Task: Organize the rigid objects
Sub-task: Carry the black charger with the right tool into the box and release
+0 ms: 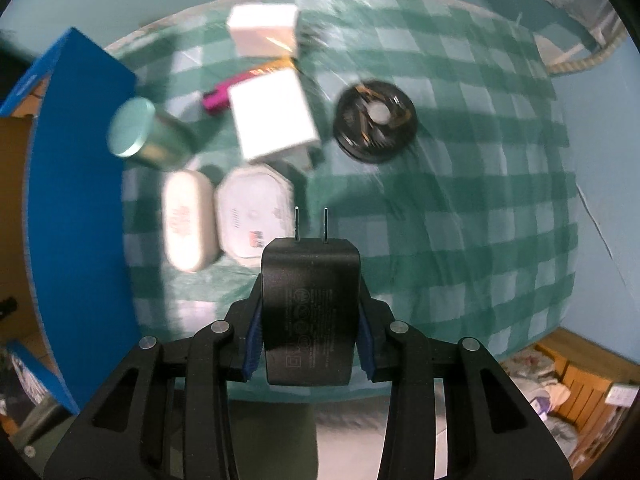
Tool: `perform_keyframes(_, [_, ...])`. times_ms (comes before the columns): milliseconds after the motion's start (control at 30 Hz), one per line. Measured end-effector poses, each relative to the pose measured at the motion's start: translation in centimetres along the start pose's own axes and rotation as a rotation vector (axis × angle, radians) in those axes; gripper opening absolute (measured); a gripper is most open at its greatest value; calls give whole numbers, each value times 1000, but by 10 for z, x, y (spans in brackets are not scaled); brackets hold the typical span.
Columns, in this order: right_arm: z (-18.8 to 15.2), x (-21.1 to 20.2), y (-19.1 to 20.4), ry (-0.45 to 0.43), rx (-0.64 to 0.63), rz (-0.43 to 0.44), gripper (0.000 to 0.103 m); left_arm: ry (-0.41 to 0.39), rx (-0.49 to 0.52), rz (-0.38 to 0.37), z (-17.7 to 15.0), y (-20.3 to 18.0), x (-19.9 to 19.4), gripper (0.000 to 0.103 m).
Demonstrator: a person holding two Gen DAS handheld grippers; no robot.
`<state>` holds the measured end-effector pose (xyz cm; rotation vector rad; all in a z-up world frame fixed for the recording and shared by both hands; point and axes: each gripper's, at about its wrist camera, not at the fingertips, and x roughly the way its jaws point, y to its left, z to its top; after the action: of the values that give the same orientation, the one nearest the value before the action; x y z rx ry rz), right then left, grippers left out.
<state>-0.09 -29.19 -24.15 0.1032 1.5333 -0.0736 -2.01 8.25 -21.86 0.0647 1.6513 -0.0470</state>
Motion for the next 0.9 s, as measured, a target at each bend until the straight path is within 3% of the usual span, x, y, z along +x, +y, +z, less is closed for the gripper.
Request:
perform_keyframes(433, [18,-57,34,-57,-146,43,37,-27,30,3,-1,-4,-4,8])
perform_keyframes(900, [56,-91,117,-128,-360,93,37,-27,36,0,0,-3,-3,4])
